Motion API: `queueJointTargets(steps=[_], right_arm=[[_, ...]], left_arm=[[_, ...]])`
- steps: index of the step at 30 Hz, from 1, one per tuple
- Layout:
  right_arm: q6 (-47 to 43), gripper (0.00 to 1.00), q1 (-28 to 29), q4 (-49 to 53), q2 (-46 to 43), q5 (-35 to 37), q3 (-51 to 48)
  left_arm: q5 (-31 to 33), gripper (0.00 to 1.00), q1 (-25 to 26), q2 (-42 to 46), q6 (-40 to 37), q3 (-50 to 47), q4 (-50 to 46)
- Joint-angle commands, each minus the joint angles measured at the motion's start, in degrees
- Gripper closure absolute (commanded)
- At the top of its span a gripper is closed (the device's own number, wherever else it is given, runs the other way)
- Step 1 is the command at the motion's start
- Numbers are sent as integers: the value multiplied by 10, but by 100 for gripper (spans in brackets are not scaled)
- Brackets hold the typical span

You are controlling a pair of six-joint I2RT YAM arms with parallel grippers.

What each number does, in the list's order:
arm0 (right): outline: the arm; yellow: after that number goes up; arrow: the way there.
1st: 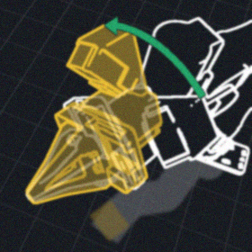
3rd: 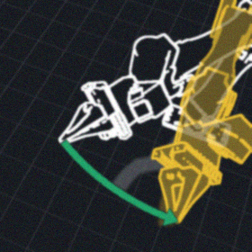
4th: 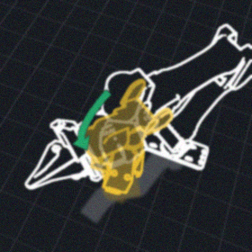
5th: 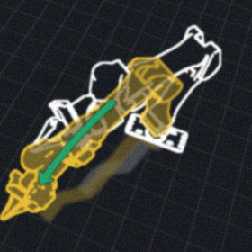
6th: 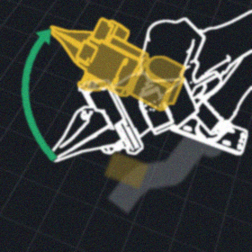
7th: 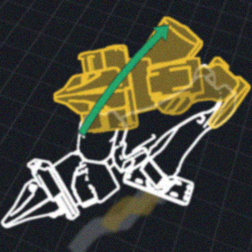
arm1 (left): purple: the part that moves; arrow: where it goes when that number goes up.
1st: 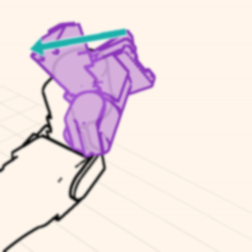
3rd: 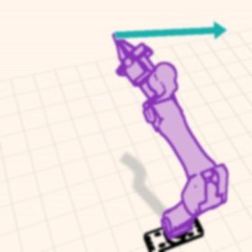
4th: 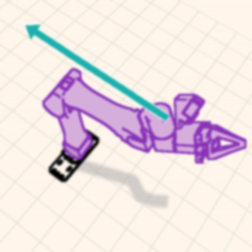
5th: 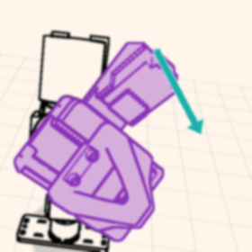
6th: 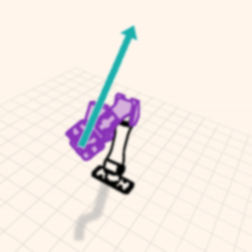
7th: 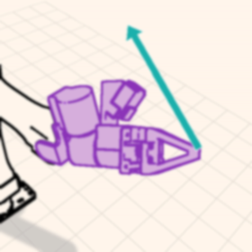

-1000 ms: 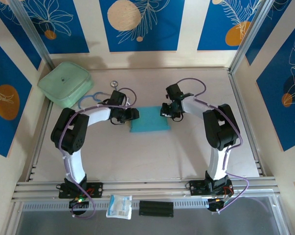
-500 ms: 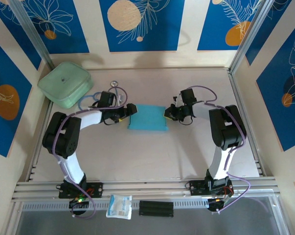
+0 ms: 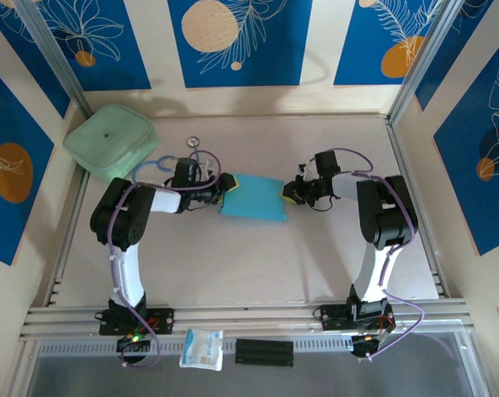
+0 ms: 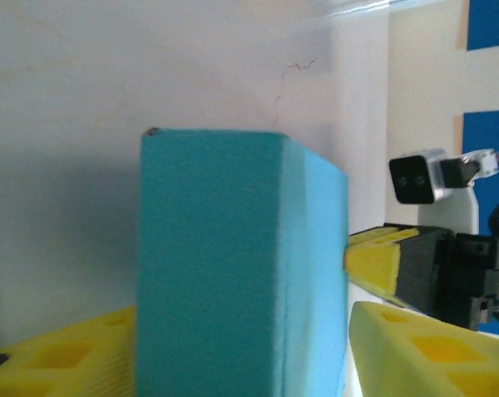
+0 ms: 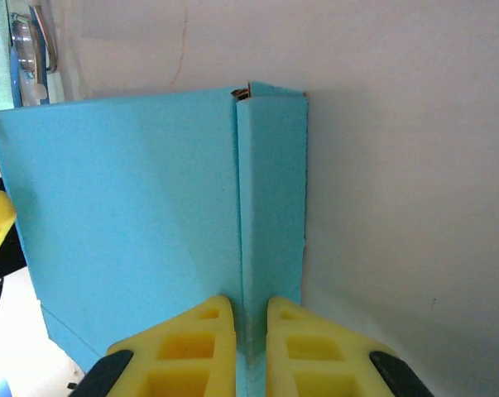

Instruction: Fold the paper box

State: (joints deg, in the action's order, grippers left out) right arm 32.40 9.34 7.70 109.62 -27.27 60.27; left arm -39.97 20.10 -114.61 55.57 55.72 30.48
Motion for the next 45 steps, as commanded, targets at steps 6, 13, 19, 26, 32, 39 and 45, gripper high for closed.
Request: queueJointTargets(steps=[6, 13, 19, 26, 32, 39, 45], right_arm=[[0, 77, 9, 68, -18, 21, 7], [-5, 53, 33, 143, -182, 145, 3], [-196, 17, 180, 86, -338, 367, -21], [-646, 13, 362, -156, -360, 401, -141], [-760, 6, 372, -329, -244, 473, -158], [-813, 13, 344, -454, -139, 546, -108], [-845, 45, 344, -504, -114, 555, -111]], left_arm=[[15, 62, 26, 42, 48, -10, 50], [65, 68, 32, 112, 46, -21, -47], [118, 68, 32, 173, 50, 10, -212], [126, 69, 32, 209, 52, 64, -307], [130, 70, 32, 229, 89, 72, -323], [133, 69, 32, 248, 109, 69, -338], [124, 67, 32, 260, 136, 68, -341]])
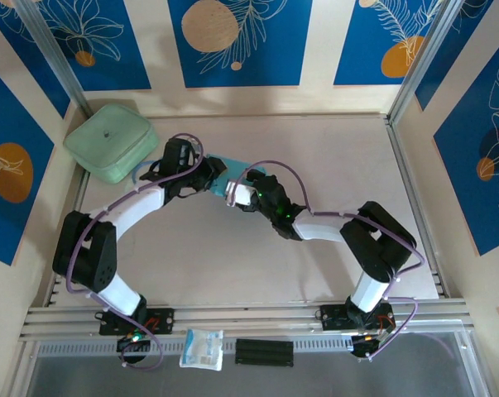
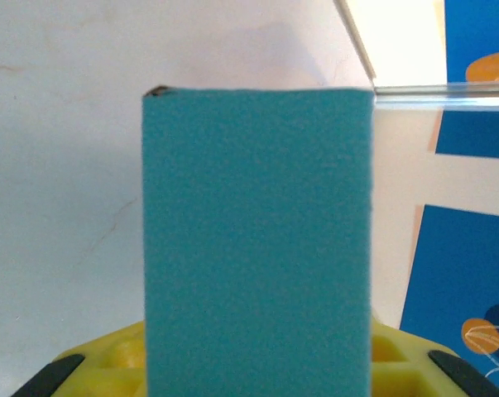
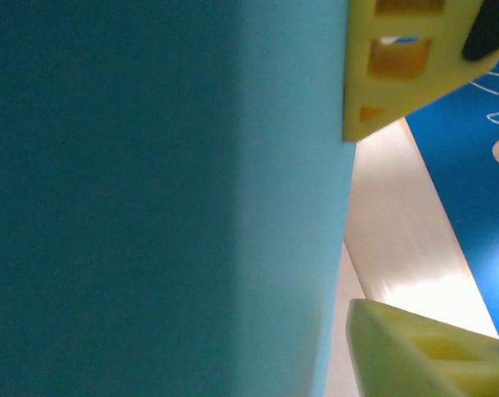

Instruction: Fold the paper box

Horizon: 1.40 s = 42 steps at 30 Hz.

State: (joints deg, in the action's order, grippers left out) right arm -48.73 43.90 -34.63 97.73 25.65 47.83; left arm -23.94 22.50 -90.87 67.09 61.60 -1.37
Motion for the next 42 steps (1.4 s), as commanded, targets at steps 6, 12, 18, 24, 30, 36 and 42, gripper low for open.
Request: queueJointTargets(steps=[6, 12, 18, 24, 30, 36, 42], right_arm=[[-12, 57, 5, 19, -47, -15, -5], [86, 75, -33, 237, -136, -104, 15], [81, 80, -86, 562, -195, -233, 101], [5, 79, -77, 925, -111, -267, 298], [-12, 78, -56, 975, 2, -245, 398], [-10, 63, -49, 943, 78, -243, 415], [-4, 36, -46, 922, 72, -254, 415]], left_arm=[[-22, 52, 6, 44, 22, 16, -28], [7, 25, -11, 103, -51, 35, -57], [197, 17, -24, 248, -229, 49, -189], [246, 17, -24, 359, -459, -12, -213], [215, 18, -25, 400, -509, -81, -228], [190, 18, -24, 399, -498, -112, -223], [195, 18, -24, 387, -506, -112, -221]])
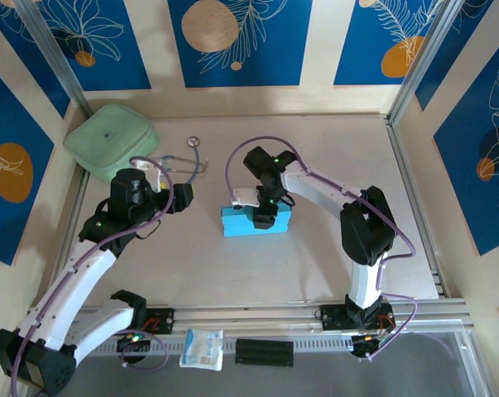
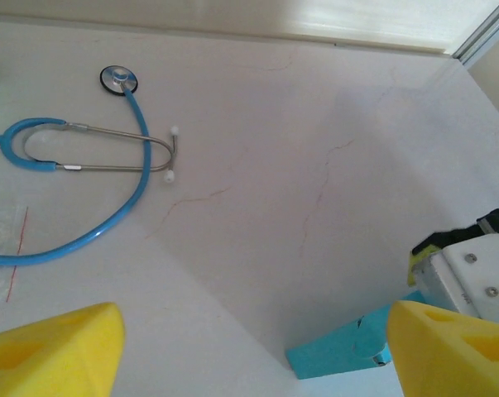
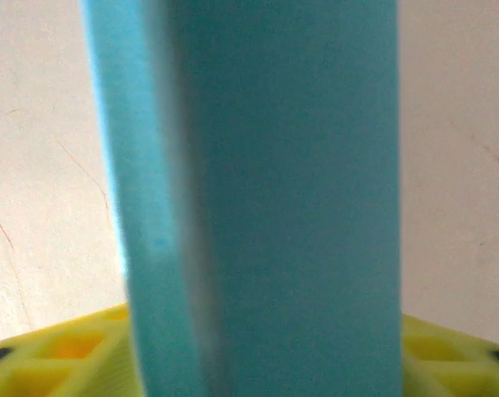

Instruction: Fold the paper box

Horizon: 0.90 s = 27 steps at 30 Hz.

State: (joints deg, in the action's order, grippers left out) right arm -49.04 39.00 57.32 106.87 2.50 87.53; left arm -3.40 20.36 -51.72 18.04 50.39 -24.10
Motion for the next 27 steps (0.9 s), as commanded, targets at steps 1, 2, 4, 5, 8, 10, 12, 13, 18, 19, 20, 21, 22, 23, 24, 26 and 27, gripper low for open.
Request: queueJointTargets(steps=[1, 2, 4, 5, 8, 10, 12, 13, 18, 19, 20, 21, 22, 23, 24, 26, 27], right_arm=[[-2, 35, 3, 2, -24, -27, 17], [-2, 34, 3, 0, -27, -27, 16], [-6, 33, 2, 4, -30, -26, 15], [-4, 34, 2, -1, -32, -20, 14], [-5, 20, -1, -5, -38, -19, 10], [-5, 8, -4, -2, -41, -34, 14], [-4, 1, -4, -2, -43, -44, 18], [-4, 1, -5, -1, -44, -49, 20], [1, 1, -14, 1, -58, -81, 31], [6, 1, -17, 1, -65, -97, 33], [13, 1, -21, -3, -75, -116, 33], [24, 1, -25, -8, -85, -133, 32], [39, 1, -32, -21, -101, -157, 29], [67, 1, -38, -42, -117, -177, 21], [96, 1, -44, -64, -132, -187, 11], [210, 1, -61, -113, -161, -188, -10], [275, 0, -73, -121, -168, -182, -10]], left_arm=[[-13, 18, -2, -7, -15, 0, 9], [-15, 18, -3, -9, -14, 0, 12], [-18, 17, -3, -14, -10, 0, 16], [-21, 17, -3, -18, -9, 0, 16], [-28, 17, -3, -25, -9, -1, 19], [-32, 17, -3, -31, -8, -1, 18], [-41, 17, -3, -37, -6, -2, 17], [-52, 17, -3, -41, -7, -2, 16], [-138, 17, -2, -67, -33, 10, -7], [-154, 18, 1, -75, -39, 18, -16], [-162, 18, 5, -85, -42, 28, -26], [-162, 19, 10, -92, -48, 36, -38], [-159, 20, 15, -101, -55, 45, -52], [-150, 21, 18, -109, -56, 55, -66], [-149, 23, 21, -115, -59, 63, -75], [-153, 28, 26, -129, -67, 85, -103], [-156, 29, 30, -137, -70, 96, -117]])
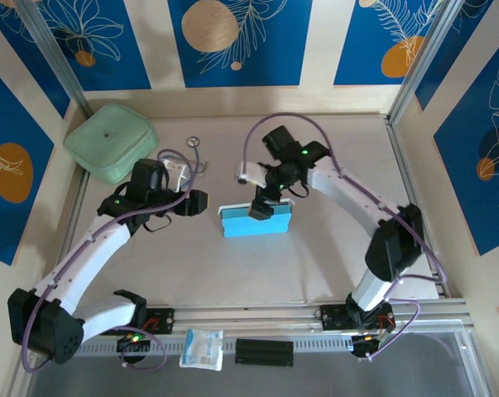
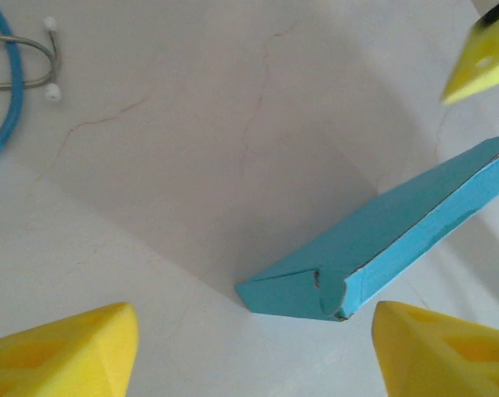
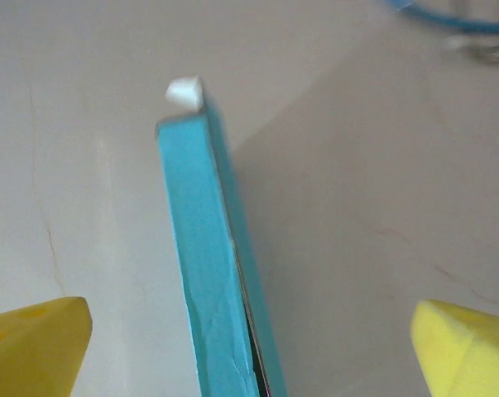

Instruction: Fold the paper box

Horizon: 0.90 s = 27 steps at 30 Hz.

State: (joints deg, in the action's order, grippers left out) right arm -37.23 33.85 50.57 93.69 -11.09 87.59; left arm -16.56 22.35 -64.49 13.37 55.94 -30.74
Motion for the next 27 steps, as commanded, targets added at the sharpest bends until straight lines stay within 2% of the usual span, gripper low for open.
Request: queueJointTargets(steps=[1, 3, 6, 9, 13, 16, 21, 27], right_arm=[[237, 1, -38, -49, -39, -37, -8], [357, 4, -81, -6, -33, -44, 2], [436, 16, -132, 35, -36, -65, -31], [440, 17, -158, 28, -58, -62, -88], [428, 19, -175, 22, -73, -68, -116], [419, 28, -177, 8, -79, -70, -131], [416, 53, -183, 1, -76, -63, -136], [414, 57, -180, 4, -82, -64, -143]], left_arm=[[-28, 31, 15, -20, -28, 55, -69], [-25, 33, 28, -42, -25, 82, -106], [-14, 36, 46, -68, -5, 108, -137], [-7, 38, 62, -94, 8, 127, -161], [7, 38, 89, -121, 19, 134, -168], [-4, 39, 99, -132, 32, 131, -149], [14, 44, 104, -144, 44, 129, -140], [-9, 50, 105, -155, 57, 129, -129]])
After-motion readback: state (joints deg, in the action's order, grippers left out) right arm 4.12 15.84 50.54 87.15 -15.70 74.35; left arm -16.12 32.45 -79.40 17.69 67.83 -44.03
